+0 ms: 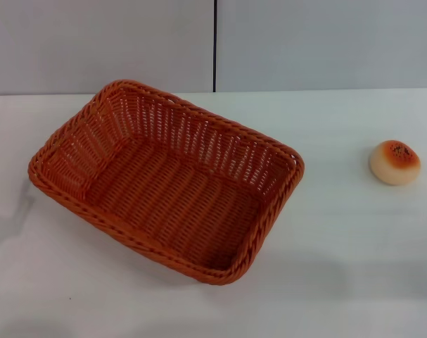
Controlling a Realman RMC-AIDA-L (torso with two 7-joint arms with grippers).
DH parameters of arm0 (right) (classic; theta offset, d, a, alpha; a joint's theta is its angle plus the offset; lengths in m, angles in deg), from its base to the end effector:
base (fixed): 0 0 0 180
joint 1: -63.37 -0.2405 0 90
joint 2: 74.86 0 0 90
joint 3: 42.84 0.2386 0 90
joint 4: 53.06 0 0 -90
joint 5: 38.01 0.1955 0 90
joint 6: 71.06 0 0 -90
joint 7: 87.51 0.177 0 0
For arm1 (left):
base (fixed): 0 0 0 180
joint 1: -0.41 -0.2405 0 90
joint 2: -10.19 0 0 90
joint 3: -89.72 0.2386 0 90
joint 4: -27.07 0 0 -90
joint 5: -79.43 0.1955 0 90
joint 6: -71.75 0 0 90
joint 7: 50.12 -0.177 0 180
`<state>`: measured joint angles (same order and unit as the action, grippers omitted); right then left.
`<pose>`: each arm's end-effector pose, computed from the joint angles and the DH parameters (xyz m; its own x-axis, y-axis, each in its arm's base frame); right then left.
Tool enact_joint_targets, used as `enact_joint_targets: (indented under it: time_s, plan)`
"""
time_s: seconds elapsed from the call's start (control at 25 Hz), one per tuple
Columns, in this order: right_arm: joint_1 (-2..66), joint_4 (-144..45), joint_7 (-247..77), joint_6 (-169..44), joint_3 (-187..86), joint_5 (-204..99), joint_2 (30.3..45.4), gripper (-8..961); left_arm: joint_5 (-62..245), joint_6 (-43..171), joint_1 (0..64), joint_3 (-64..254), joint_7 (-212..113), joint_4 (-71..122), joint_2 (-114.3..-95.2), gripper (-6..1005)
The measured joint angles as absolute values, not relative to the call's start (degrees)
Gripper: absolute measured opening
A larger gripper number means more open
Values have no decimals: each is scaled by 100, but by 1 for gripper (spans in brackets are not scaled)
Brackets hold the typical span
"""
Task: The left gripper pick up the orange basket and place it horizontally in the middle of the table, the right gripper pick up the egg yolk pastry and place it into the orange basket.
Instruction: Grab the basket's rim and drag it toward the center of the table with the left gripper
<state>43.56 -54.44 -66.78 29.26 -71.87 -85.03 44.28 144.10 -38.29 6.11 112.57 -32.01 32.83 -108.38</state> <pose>0.2940 0.2835 0.0768 0.5249 0.4412 -0.7279 -0.7768 -0.1012 -0.6215 -0.3134 0.1928 0.0539 0.5537 -0.3611 0.7504 0.7673 -0.1290 -0.6282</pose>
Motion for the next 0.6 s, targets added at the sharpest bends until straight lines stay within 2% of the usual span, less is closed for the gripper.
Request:
enact_joint_targets:
  time_s: [0.6]
  plan:
    - [4179, -5415, -6697, 2698, -7256, -8539, 4435, 622, 14412, -3675, 792, 11220, -3294, 3243, -10838, 813]
